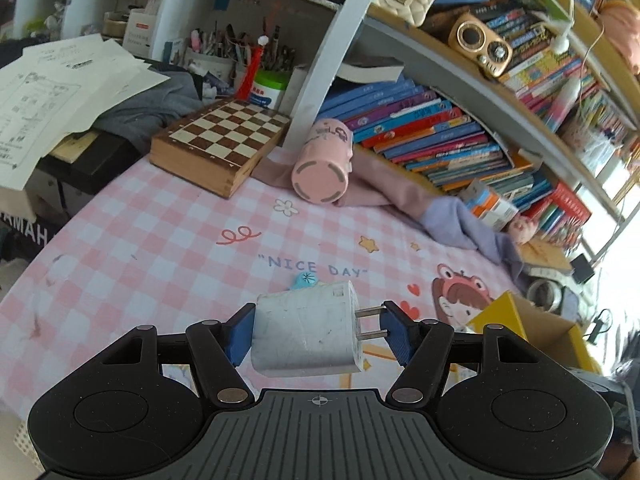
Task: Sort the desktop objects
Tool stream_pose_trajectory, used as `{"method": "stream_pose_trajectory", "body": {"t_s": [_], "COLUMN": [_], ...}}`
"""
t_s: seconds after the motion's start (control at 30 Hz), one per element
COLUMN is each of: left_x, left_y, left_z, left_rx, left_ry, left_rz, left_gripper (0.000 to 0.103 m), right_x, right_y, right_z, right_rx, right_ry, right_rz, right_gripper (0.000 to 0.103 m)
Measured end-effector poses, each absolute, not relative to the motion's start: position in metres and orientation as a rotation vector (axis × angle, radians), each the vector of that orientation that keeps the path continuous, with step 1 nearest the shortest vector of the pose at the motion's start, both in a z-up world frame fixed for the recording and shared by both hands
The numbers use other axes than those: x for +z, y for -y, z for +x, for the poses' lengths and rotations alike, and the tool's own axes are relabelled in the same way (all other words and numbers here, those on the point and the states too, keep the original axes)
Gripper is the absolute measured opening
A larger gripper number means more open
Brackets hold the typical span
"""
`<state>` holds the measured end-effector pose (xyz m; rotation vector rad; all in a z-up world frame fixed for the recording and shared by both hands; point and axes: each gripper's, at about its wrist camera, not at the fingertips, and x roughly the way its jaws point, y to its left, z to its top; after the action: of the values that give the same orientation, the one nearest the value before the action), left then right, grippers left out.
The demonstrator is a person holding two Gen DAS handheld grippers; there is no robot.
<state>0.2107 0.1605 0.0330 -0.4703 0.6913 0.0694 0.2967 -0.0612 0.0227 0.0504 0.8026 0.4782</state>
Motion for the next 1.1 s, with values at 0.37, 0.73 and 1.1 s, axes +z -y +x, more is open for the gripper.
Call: {"method": "stream_pose_trajectory", "body": {"t_s": [0.37, 0.73, 1.1], "left_x": [0.035, 0.036, 0.023], "left_y": [-0.161, -0.156, -0.161], "left_z": [0.175, 0.129, 0.062], "left_rx": [0.032, 0.005, -0.003], "left_ry": [-0.675, -0.658, -0.666], "left_rz": [-0.571, -0.587, -0.65], "left_gripper": [0.067, 0.067, 0.067], "right_x": [0.043, 0.045, 0.04], "right_y": [0.061, 0.066, 0.074], "right_z": [0.255, 0.204, 0.125], "right_rx": [0.517, 0.501, 0.474], "right_ry": [-0.721, -0.709, -0.734], "right_rz": [0.012, 0.001, -0.017], "right_gripper": [0.043, 0.043, 0.042]}}
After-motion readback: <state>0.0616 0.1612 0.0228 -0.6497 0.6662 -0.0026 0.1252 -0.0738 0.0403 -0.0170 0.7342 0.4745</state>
